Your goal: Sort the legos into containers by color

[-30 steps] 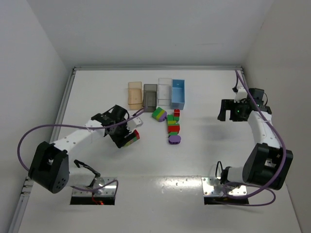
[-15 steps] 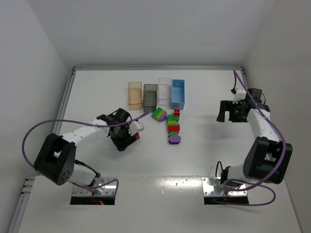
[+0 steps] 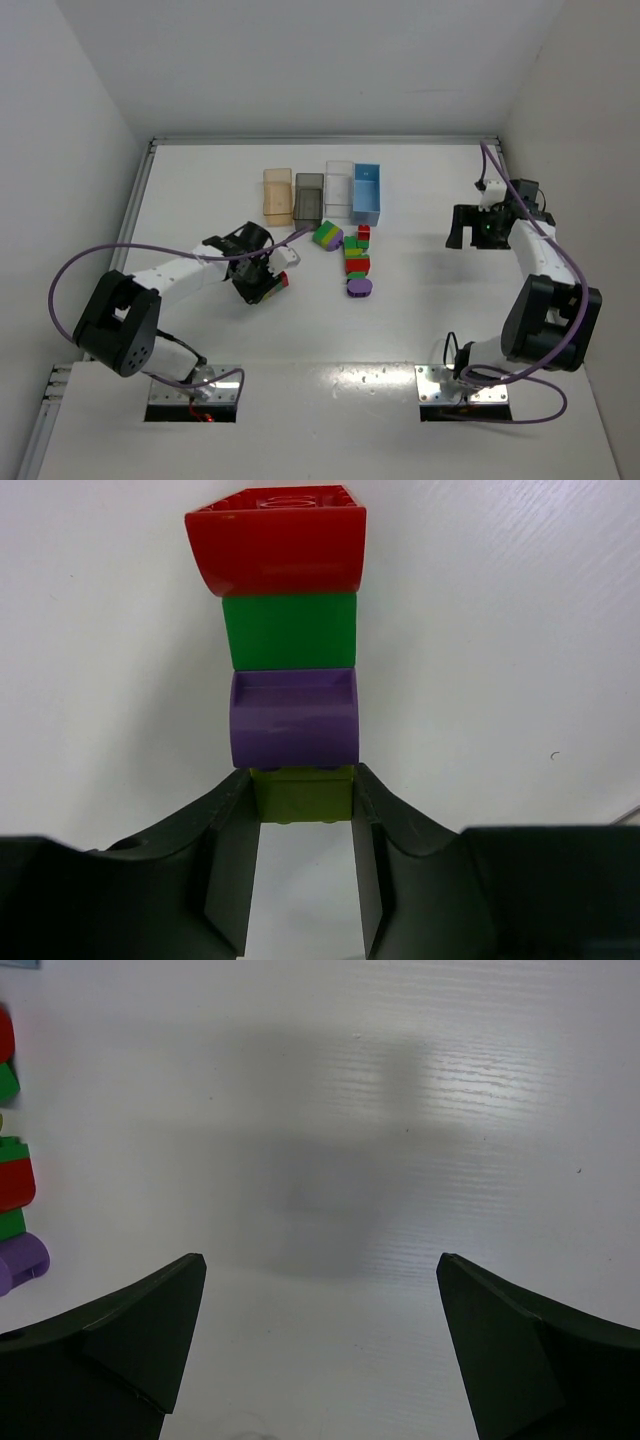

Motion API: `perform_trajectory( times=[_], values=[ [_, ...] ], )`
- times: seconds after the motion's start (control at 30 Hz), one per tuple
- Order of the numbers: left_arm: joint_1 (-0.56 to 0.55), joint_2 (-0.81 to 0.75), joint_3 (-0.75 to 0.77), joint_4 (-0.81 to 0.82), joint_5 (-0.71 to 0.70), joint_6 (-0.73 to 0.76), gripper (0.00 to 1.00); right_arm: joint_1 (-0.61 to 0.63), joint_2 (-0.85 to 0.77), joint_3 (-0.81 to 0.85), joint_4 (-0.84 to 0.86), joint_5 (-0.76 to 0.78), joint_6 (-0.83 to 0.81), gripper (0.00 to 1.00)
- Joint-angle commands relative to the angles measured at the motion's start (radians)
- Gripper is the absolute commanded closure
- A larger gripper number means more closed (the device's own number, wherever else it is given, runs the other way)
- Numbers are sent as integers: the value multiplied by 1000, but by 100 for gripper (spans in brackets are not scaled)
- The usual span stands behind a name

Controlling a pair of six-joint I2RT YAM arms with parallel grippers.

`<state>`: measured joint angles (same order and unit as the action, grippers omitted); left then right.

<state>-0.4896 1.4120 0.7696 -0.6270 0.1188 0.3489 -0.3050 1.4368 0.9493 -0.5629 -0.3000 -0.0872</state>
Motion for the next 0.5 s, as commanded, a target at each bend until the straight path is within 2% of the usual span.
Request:
perform_trajectory(
  times=[0.0, 0.17, 0.23, 0.3, 0.33, 0.37, 0.47],
  values=[
    [9, -12, 27, 32, -11, -11, 65, 4, 2, 40, 6, -21, -11, 0],
    [31, -24, 17, 32, -21, -21, 75, 13, 11, 49, -14, -30, -20, 0],
    [43, -56, 17, 32, -21, -21, 83, 14, -3, 60, -29, -69, -43, 1],
    [66, -118, 31, 32, 11, -21, 88, 41, -36, 72, -58, -178, -81, 2],
    [84, -140, 46, 32, 80, -11, 97, 52, -53, 72, -58, -288, -98, 2],
    [95, -163, 60, 32, 128, 2, 100, 66, -73, 72, -58, -342, -111, 2],
    [115, -229, 82, 21, 310, 73, 100, 139, -144, 63, -29, -536, -141, 1]
  ],
)
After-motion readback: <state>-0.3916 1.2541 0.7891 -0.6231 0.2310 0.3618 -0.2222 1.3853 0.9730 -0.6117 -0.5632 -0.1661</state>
